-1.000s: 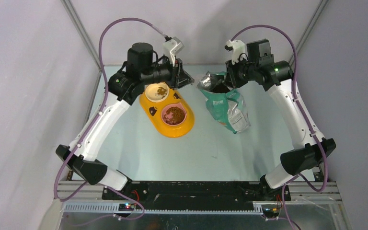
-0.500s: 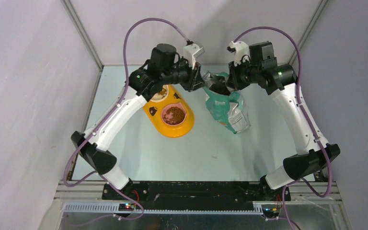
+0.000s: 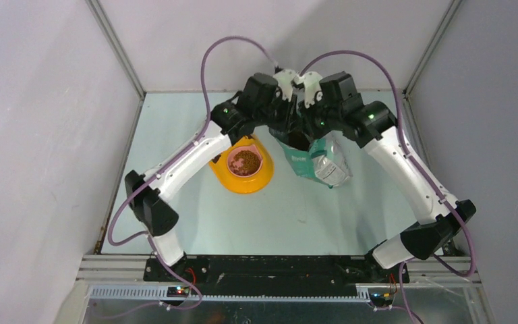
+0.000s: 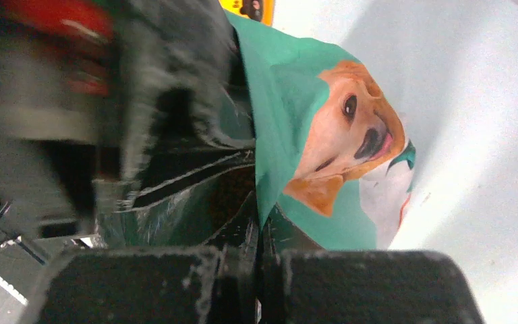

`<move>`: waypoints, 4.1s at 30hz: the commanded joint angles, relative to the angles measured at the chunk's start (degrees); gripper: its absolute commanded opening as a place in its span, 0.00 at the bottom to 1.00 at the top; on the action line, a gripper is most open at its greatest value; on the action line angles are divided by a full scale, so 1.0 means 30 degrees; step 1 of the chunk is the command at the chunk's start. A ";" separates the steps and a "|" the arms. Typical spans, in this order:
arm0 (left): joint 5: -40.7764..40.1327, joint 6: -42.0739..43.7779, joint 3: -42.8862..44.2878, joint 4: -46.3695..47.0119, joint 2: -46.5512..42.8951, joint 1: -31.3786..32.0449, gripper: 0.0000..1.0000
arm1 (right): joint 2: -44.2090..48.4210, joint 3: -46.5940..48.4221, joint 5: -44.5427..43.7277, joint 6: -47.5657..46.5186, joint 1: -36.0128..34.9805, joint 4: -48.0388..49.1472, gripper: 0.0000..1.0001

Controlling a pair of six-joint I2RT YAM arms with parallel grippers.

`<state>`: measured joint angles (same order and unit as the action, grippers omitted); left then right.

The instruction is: Serve the pet food

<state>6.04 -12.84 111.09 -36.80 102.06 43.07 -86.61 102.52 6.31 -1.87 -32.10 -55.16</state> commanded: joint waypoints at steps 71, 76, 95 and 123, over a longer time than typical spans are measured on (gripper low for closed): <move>1.3277 -1.7764 -1.7604 2.0026 -0.5664 -0.8187 0.00 | 0.0317 -0.4539 -0.3498 -0.1505 0.0295 0.3383 0.00; 1.1877 -1.5193 -1.6823 1.5929 -0.7059 -0.8761 0.00 | 0.0488 -0.3947 -0.5138 -0.1909 0.0820 0.3452 0.00; 0.7025 -0.7179 -1.3356 0.9477 -0.6651 -0.5915 0.00 | -0.2008 -0.0409 -0.2897 0.1337 -0.0855 0.2265 0.00; 1.1744 -1.5974 -1.5067 1.3347 -0.9707 -1.1219 0.00 | -0.0788 -0.1750 -0.3898 -0.0600 0.1417 0.3113 0.00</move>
<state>39.77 -53.84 67.31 -7.53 76.03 12.75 -92.07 98.48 2.44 0.62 -31.11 -45.23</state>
